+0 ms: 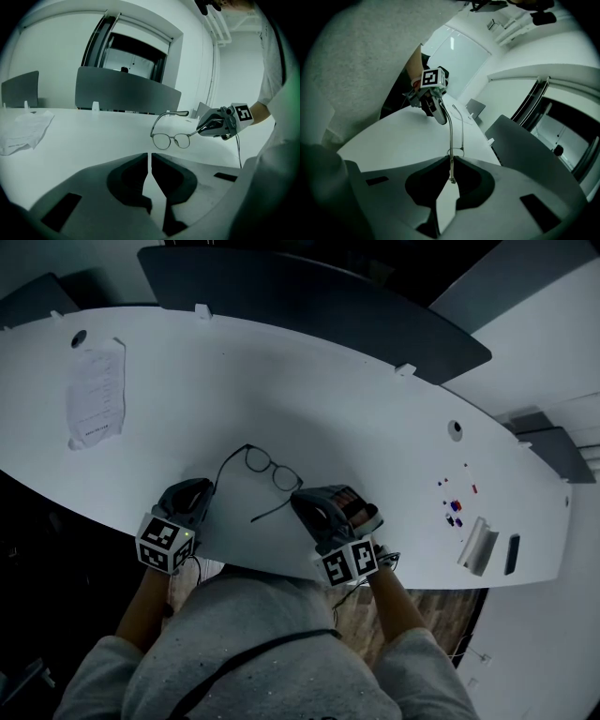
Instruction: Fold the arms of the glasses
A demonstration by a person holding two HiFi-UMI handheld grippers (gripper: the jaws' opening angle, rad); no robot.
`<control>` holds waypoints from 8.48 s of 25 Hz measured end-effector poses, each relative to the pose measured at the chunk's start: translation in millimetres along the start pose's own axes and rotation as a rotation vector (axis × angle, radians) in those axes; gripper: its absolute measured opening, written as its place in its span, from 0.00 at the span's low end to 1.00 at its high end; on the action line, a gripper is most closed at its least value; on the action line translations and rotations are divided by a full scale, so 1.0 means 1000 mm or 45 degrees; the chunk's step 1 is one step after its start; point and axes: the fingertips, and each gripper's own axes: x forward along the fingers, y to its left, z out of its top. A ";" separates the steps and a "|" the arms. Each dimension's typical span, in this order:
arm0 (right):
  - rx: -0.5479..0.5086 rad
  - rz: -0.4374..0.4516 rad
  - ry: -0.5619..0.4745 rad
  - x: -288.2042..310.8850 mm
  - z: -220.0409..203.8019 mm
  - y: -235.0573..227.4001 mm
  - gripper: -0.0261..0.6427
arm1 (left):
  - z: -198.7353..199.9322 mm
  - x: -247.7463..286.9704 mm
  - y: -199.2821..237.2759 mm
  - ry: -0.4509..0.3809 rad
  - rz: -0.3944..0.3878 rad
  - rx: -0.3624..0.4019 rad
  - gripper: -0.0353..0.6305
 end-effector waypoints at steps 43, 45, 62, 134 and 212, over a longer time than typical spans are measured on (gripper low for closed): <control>0.608 0.160 0.151 -0.026 -0.039 0.018 0.09 | 0.034 -0.003 -0.091 -0.142 -0.298 0.381 0.10; 0.496 0.159 0.233 -0.022 -0.037 0.021 0.09 | 0.034 -0.003 -0.094 -0.143 -0.300 0.376 0.10; -0.150 0.291 0.613 0.011 -0.040 0.038 0.09 | 0.031 -0.006 -0.103 -0.150 -0.295 0.353 0.11; 1.112 0.027 0.215 -0.042 -0.077 0.029 0.16 | 0.001 0.071 -0.156 0.248 -0.382 1.152 0.09; 0.913 -0.308 0.116 -0.054 0.009 0.023 0.08 | 0.000 -0.013 -0.130 -0.048 -0.318 0.850 0.27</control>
